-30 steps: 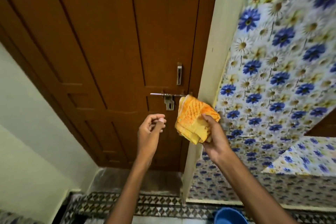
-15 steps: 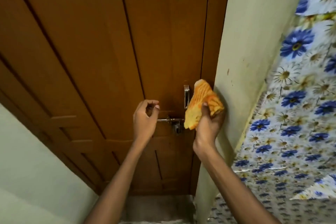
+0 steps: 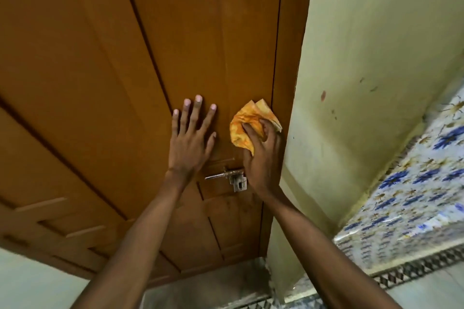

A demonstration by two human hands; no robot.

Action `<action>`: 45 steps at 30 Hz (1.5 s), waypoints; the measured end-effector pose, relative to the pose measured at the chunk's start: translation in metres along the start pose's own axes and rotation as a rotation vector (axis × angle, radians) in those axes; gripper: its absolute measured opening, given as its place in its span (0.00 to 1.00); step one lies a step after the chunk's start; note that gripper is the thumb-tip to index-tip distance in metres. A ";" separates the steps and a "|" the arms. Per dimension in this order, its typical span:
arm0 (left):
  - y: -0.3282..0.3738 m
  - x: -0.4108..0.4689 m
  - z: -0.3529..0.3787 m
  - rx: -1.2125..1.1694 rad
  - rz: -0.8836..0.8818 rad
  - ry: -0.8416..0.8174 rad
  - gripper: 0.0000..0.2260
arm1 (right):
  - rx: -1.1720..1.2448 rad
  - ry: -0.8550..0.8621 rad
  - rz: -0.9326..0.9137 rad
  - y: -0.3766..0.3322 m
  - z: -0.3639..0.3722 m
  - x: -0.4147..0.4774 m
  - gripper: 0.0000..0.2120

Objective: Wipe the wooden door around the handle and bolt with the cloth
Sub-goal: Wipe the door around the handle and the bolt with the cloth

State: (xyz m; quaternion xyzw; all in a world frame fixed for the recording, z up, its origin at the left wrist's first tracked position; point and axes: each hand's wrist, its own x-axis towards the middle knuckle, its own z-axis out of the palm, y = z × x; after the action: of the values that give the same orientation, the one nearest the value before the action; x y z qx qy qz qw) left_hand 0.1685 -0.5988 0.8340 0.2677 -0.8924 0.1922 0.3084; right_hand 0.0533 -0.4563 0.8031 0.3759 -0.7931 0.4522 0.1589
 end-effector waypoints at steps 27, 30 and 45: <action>-0.013 0.000 0.027 0.010 0.078 0.184 0.30 | 0.081 0.146 -0.053 0.004 -0.016 0.022 0.22; -0.013 -0.001 0.026 0.008 0.076 0.192 0.30 | 0.088 -0.010 0.024 0.043 0.006 -0.028 0.22; -0.017 0.000 0.044 0.080 0.088 0.248 0.29 | 0.190 0.055 0.133 0.032 0.032 -0.053 0.20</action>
State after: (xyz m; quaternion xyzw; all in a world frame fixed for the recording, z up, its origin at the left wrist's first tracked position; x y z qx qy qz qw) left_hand 0.1595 -0.6343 0.8047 0.2144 -0.8499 0.2724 0.3968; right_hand 0.0674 -0.4492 0.7357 0.3232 -0.7653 0.5449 0.1139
